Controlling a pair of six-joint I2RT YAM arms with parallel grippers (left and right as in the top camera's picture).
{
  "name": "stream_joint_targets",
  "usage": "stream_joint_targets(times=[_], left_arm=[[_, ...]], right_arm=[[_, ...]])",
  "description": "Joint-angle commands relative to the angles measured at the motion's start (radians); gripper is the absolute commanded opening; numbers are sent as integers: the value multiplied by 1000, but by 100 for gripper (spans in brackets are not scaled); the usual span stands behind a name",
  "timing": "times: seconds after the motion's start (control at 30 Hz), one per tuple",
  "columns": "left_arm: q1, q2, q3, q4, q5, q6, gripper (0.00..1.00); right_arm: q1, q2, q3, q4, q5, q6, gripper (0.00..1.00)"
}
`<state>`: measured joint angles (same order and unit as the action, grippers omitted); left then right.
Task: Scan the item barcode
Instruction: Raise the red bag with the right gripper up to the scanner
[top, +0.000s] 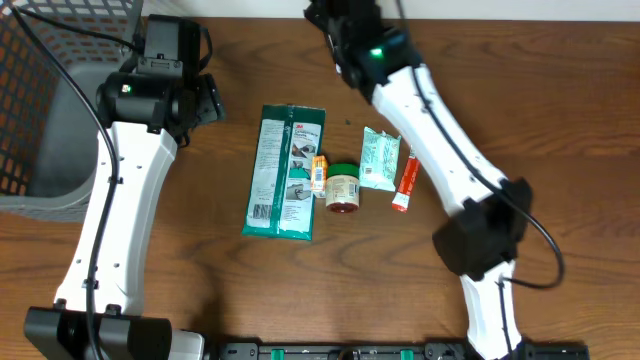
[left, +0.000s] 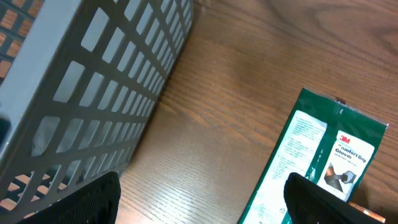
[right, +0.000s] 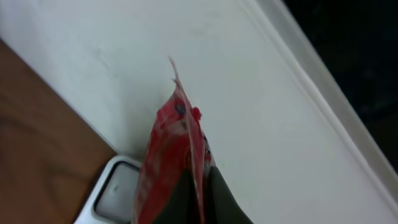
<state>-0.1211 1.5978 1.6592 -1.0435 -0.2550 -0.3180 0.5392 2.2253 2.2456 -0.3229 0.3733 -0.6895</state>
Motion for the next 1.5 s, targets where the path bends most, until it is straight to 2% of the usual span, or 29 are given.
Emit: stream_joint_targets(times=[0.0, 0.17, 0.3, 0.43, 0.8, 1.03, 1.23, 1.47], left_arm=[[3, 2, 1, -3, -19, -10, 84], [3, 2, 1, -3, -19, -10, 84], [3, 2, 1, -3, -19, -10, 84], [3, 2, 1, -3, -19, -10, 84], [3, 2, 1, -3, -19, -10, 84], [3, 2, 1, -3, -19, -10, 84], [3, 2, 1, -3, -19, -10, 84], [3, 2, 1, -2, -19, -10, 84]], right_arm=[[-2, 61, 13, 108, 27, -194, 1], [-10, 187, 13, 341, 90, -293, 1], [-35, 285, 13, 495, 93, -294, 1], [-52, 351, 13, 570, 92, -261, 1], [-50, 394, 12, 557, 82, -20, 1], [-10, 393, 12, 552, 83, -18, 1], [6, 393, 12, 481, 81, -14, 1], [0, 393, 12, 447, 82, 154, 1]])
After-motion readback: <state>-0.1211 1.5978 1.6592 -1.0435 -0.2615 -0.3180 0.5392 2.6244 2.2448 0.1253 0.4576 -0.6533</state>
